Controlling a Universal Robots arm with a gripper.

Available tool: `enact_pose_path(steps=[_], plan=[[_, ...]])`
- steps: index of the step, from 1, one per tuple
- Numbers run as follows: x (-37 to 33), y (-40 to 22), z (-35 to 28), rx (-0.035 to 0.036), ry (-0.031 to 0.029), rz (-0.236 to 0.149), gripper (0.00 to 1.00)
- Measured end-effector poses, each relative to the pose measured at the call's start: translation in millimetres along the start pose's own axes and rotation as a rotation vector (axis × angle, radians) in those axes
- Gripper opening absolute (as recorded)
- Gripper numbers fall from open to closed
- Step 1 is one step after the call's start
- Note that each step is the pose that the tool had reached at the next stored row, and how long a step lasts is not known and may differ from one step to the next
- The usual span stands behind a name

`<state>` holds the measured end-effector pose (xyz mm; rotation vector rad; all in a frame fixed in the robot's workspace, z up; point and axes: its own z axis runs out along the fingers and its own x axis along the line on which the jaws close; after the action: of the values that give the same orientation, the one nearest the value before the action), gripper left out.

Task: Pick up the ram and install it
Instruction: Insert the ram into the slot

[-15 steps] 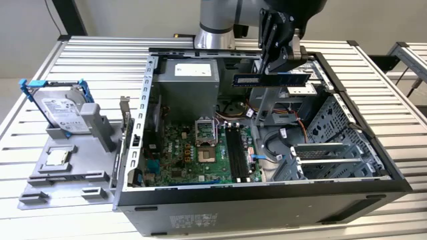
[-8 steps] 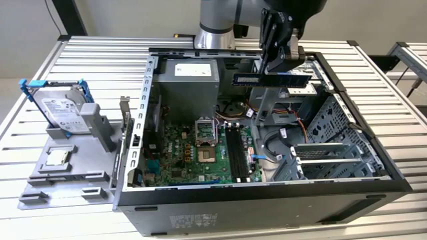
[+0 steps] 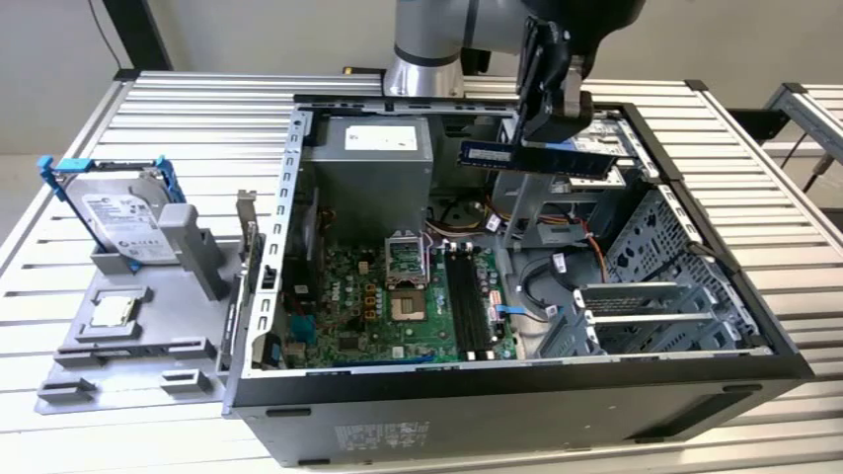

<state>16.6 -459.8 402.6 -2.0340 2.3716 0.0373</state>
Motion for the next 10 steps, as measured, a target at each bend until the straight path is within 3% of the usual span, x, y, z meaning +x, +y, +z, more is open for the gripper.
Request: enact_pose_path(steps=[10], plan=[[0.0,0.0,0.0,0.0015,-0.0004,0.055,0.0]])
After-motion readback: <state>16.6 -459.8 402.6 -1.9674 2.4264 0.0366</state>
